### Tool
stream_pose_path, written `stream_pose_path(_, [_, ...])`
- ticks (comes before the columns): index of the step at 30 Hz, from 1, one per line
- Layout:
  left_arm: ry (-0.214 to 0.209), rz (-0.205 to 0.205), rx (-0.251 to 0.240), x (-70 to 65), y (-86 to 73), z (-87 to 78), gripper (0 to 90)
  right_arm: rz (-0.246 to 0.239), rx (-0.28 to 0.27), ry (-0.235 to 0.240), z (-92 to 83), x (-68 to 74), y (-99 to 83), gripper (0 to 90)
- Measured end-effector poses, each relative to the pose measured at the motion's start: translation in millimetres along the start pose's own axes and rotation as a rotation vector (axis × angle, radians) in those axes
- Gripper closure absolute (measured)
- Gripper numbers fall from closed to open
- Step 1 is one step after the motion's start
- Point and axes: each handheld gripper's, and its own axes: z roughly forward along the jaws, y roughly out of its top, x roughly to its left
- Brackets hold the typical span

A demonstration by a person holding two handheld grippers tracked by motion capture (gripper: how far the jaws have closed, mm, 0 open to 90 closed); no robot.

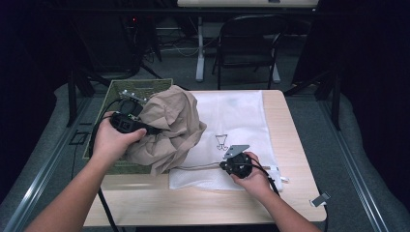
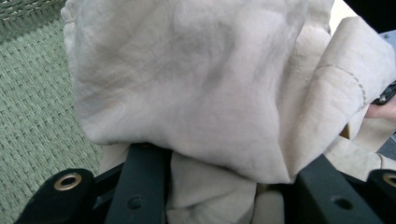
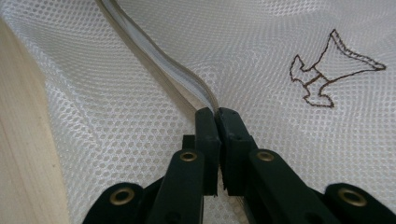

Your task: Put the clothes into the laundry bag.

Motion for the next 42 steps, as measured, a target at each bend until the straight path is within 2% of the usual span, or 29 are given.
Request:
stream_pose_path(14, [-0.009,-0.008,-0.010,0.7,-10.6,-3.0,65.9,-0.009,-0.024,0.000,-19.3,-7.1,21.7,87.0])
stream_pose_path(19, [-0.013,-0.012,-0.013,-0.4,-12.3,-4.1,65.9,0.021,-0.021,0.024,-19.5,-10.2,23.5,86.2])
stream_pose_path(22, [-0.012,-0.011,-0.014,-1.0,-12.5,-4.8,65.9,0.039,0.002,0.048,-17.4,-12.7,23.4,85.7])
stream_pose_path(25, [-0.013,-0.008,-0.015,-1.8,-12.5,-5.6,65.9,0.042,0.018,0.052,-14.3,-12.8,23.1,84.0])
stream_pose_path(29, [-0.011,-0.007,-0.019,-3.1,-12.4,-6.7,65.9,0.037,0.018,0.035,-10.5,-10.9,23.0,81.5])
stream_pose_path(34, [-0.015,-0.004,-0.018,-3.5,-13.0,-7.4,65.9,0.012,0.030,0.003,-9.7,-8.9,24.6,86.8])
stream_pose_path(42, [-0.018,-0.007,-0.018,-3.0,-16.5,-6.3,65.9,0.019,-0.006,-0.010,-13.7,-10.2,28.4,87.8])
